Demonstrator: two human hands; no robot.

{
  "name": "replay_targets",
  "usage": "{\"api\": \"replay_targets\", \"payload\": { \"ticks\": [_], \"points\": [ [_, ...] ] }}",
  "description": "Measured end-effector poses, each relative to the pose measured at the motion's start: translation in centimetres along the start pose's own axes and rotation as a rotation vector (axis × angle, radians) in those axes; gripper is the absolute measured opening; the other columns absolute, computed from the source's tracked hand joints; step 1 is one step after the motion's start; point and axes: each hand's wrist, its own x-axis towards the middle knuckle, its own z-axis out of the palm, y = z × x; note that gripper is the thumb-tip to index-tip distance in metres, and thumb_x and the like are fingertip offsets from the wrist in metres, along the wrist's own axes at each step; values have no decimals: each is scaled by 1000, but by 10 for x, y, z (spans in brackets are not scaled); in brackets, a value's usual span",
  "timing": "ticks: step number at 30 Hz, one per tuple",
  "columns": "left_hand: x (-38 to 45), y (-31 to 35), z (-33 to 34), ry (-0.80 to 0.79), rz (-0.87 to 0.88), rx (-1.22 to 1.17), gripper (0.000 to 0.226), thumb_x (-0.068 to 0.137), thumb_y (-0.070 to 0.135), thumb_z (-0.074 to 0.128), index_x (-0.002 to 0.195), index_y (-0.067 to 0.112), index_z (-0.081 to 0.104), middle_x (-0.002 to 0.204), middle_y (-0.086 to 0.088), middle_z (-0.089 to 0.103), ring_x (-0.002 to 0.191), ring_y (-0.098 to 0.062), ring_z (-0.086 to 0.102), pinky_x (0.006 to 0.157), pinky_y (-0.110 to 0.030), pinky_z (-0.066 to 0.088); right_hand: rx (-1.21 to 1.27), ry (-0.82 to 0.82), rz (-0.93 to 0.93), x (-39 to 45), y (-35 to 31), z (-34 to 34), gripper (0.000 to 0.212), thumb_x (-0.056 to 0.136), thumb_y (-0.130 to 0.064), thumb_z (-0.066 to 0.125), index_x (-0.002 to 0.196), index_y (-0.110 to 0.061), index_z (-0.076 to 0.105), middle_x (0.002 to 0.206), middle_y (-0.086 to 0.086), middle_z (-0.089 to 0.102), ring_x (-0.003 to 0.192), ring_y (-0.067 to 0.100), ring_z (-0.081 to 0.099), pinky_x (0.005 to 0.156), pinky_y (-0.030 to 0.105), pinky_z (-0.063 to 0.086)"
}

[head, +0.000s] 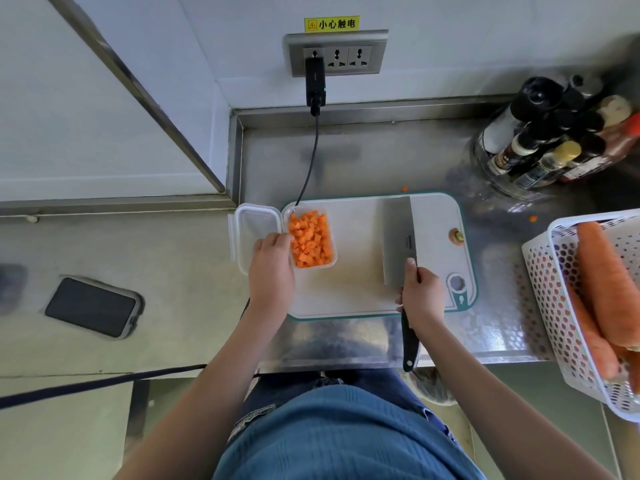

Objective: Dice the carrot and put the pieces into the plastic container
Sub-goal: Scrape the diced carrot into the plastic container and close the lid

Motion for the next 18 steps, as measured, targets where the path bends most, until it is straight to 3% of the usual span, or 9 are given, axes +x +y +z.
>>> {"api": "replay_targets", "payload": {
  "ticks": [2,4,8,15,18],
  "points": [
    [2,-3,0,11,6,-11,21,80,-8,58,99,0,64,92,-19,62,86,-37,55,71,-43,46,-143,26,-17,5,6,-9,55,101,-45,30,67,-7,50,61,10,55,62,30,61,62,42,53],
    [4,-8,2,16,-19,1,17,83,-6,57,99,-1,63,92,-20,60,84,-39,54,71,-44,45,-273,39,-19,8,13,-16,55,102,-44,27,72,-5,52,64,7,48,67,30,56,62,38,48],
    [10,-18,4,-18,-40,13,14,86,0,56,99,0,61,84,-20,59,80,-37,55,66,-41,42,-390,43,-110,14,29,-22,55,102,-41,24,93,-1,61,85,17,60,77,32,58,69,40,52],
    [16,-19,4,20,-127,-262,19,81,7,68,94,3,55,80,-7,63,72,-21,58,64,-28,43,-615,-14,-193,13,29,-26,38,101,-39,30,109,-4,44,106,20,59,99,37,56,70,44,49],
    [19,-18,3,-1,-115,-339,12,80,2,67,89,5,60,83,-5,65,77,-19,61,71,-28,48,-634,82,-259,11,17,-26,32,99,-31,40,116,-3,40,118,21,51,109,39,48,85,48,42]
  ]
}}
